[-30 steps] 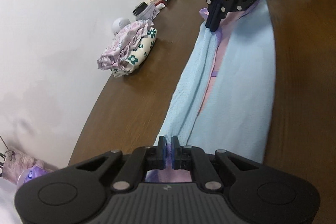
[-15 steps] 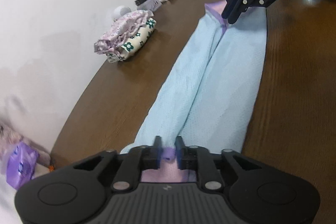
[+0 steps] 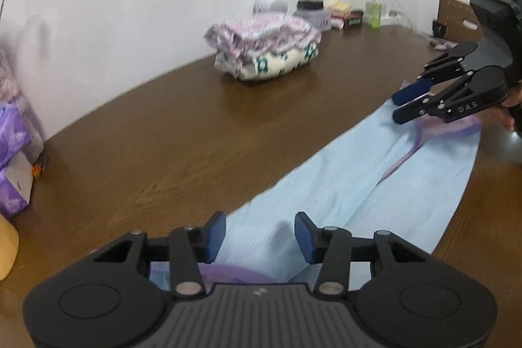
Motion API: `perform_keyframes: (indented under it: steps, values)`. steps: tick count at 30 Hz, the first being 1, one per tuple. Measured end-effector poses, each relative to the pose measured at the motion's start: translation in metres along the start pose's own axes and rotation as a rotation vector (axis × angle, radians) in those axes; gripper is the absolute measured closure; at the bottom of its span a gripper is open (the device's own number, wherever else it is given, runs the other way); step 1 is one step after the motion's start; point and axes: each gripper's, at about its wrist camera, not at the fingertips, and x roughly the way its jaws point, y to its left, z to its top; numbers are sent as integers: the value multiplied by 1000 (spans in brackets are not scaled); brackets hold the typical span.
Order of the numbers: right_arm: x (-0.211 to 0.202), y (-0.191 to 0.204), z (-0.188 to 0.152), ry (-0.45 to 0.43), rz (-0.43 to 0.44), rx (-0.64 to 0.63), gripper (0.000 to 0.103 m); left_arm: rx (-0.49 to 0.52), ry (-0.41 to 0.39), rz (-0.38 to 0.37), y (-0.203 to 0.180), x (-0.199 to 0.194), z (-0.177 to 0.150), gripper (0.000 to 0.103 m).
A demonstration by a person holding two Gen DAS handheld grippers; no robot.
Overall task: Fold clothes
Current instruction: 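Release the garment with both grippers and pull back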
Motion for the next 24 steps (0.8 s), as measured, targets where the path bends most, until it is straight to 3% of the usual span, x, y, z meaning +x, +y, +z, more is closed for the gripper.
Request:
perform_keyframes:
  steps: [11, 24]
  values:
    - [0, 1, 0, 0, 1, 0, 67, -79, -20, -8, 18, 17, -21, 58]
    - [0, 2, 0, 0, 2, -1, 65, -146, -123, -15, 17, -8, -12, 54]
